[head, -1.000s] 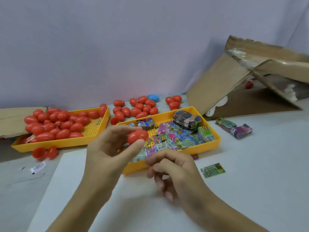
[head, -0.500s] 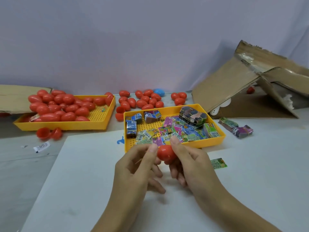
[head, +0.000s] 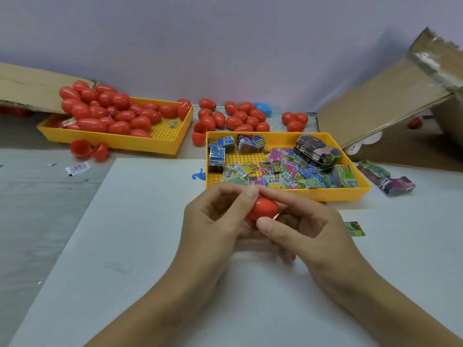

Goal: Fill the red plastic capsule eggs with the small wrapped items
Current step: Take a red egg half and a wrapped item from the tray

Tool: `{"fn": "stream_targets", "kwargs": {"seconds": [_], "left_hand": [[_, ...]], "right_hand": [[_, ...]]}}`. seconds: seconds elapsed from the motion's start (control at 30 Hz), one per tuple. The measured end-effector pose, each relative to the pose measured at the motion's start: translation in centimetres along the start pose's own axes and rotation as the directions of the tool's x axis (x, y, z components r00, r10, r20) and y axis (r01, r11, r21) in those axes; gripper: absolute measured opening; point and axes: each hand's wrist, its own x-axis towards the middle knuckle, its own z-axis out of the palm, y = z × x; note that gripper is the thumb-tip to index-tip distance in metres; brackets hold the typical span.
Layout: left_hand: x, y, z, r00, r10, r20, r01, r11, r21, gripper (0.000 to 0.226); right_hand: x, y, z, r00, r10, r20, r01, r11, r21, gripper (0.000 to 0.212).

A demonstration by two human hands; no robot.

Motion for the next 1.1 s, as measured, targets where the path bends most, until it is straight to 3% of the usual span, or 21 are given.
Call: {"fn": "stream_targets", "kwargs": {"seconds": [0.07, 0.13, 0.2, 0.27, 0.33, 0.4, 0.5, 0.57, 0.63, 0.8, 0.87, 1.0, 1.1], "left_hand": [[0.0, -0.2, -0.1, 0.997, 0.067, -0.033, -0.067, 0.998, -0.003, 0.016], [-0.1, -0.4, -0.2, 0.987, 0.155, -0.051, -0.154, 0.988, 0.024, 0.015], [-0.3, -0.5, 0.0, 0.972, 0.234, -0.01, -0.233, 0.971, 0.059, 0.016], [-0.6, -0.8, 0.1, 0.954, 0.294, 0.058, -0.299, 0.948, 0.108, 0.028], [-0.7, -0.9, 0.1, 0.943, 0.321, 0.092, -0.331, 0.934, 0.132, 0.04], [-0.8, -0.9, -0.1, 0.955, 0.29, 0.066, -0.296, 0.946, 0.129, 0.038], [-0.6, 0.0, -0.2, 0.993, 0.12, -0.001, -0.119, 0.981, 0.152, 0.016], [-0.4, 0.4, -0.3, 1.0, -0.003, 0.015, 0.001, 0.984, 0.177, 0.043], [-0.2, 0.6, -0.4, 0.997, -0.061, 0.037, 0.053, 0.984, 0.17, 0.056], [-0.5, 0.4, -0.4, 0.998, 0.021, 0.063, -0.032, 0.985, 0.169, 0.022], [-0.6, 0.4, -0.3, 0.994, 0.046, 0.094, -0.059, 0.988, 0.144, 0.016], [-0.5, -0.2, -0.3, 0.986, 0.134, 0.096, -0.148, 0.975, 0.168, 0.039], [-0.4, -0.8, -0.5, 0.966, 0.21, 0.152, -0.241, 0.943, 0.23, 0.063]], "right_hand": [[0.1, 0.0, 0.0, 0.999, 0.028, -0.032, -0.026, 0.998, 0.061, 0.043], [0.3, -0.4, 0.0, 0.994, 0.08, -0.078, -0.069, 0.989, 0.128, 0.03], [0.4, -0.7, 0.0, 0.986, 0.128, -0.103, -0.112, 0.983, 0.146, 0.032], [0.3, -0.7, -0.2, 0.983, 0.138, -0.119, -0.123, 0.984, 0.128, 0.039], [0.1, -0.6, -0.2, 0.987, 0.103, -0.121, -0.087, 0.988, 0.128, 0.03], [-0.1, -0.6, -0.2, 0.992, 0.068, -0.108, -0.052, 0.987, 0.151, 0.019], [-0.3, -0.7, -0.3, 0.997, 0.032, -0.073, -0.021, 0.988, 0.153, 0.028], [-0.4, -0.7, -0.2, 0.997, 0.014, -0.073, -0.005, 0.994, 0.113, 0.033], [-0.4, -0.5, -0.1, 0.998, 0.0, -0.069, 0.005, 0.996, 0.086, 0.032], [-0.5, -0.6, -0.3, 0.998, -0.019, -0.056, 0.026, 0.991, 0.131, 0.014], [-0.4, -0.7, -0.4, 0.996, 0.036, -0.087, -0.02, 0.984, 0.179, 0.013], [0.0, -1.3, -0.2, 0.969, 0.194, -0.151, -0.165, 0.968, 0.187, 0.025], [-0.1, -1.3, -0.3, 0.973, 0.183, -0.137, -0.169, 0.98, 0.107, 0.039]]}}
